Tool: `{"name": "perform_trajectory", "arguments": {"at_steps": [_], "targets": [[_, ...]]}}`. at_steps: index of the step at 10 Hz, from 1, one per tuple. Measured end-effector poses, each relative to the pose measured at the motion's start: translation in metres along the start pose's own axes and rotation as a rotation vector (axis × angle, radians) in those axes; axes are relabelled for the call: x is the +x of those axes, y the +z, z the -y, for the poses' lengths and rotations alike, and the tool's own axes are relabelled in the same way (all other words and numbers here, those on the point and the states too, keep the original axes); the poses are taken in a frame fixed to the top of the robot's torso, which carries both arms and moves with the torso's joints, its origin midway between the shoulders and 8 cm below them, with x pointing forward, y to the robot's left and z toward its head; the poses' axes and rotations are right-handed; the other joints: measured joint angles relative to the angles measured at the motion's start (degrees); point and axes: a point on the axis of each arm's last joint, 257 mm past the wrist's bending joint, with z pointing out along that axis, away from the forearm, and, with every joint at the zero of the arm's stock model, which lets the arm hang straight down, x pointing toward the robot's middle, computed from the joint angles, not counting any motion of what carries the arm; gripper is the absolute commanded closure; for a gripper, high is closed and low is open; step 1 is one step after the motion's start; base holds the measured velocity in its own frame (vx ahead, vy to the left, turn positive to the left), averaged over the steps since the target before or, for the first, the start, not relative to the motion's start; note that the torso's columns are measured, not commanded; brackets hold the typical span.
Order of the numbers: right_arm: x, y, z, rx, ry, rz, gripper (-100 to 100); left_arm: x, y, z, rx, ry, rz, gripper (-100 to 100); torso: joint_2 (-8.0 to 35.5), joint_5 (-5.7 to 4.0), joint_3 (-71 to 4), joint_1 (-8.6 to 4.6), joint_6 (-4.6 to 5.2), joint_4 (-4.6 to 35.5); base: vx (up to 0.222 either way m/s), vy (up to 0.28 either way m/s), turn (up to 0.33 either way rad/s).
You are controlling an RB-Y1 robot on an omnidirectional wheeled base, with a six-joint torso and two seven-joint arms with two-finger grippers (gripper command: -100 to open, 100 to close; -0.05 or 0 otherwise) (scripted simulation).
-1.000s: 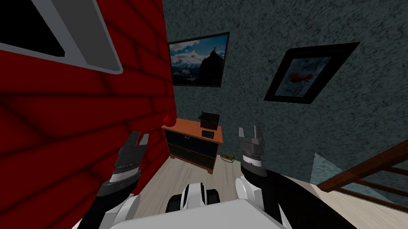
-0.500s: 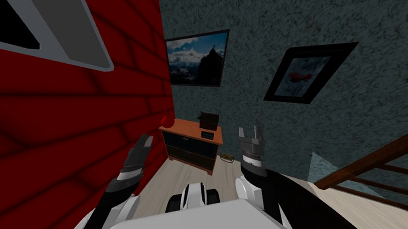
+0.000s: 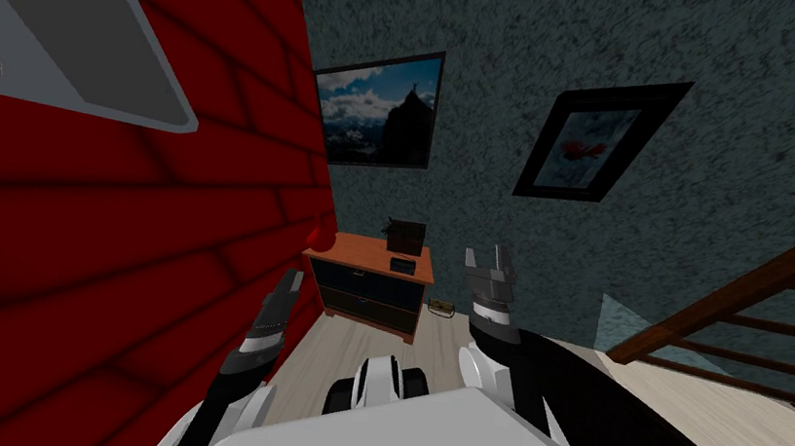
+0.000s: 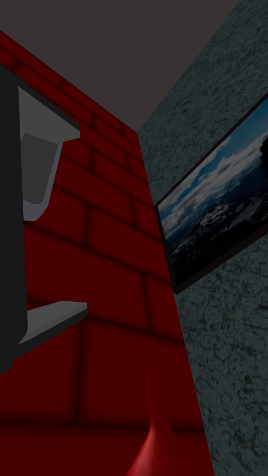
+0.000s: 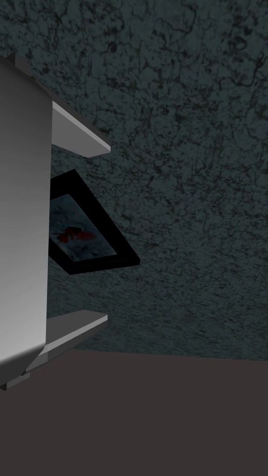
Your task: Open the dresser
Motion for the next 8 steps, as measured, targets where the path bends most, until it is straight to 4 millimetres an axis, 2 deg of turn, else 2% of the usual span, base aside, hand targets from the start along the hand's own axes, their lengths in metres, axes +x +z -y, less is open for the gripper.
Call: {"name": "perform_trajectory", "arguments": {"at_steps": [8], "targets": [[0.000,0.000,0.000,0.000,0.000,0.000,0,0.024,-0.025,-0.050,-0.061,0.041,-0.050,-100,-0.03,0.00,-0.03,0.00,-0.01,-0.02,0.046,0.006,-0.042]]}}
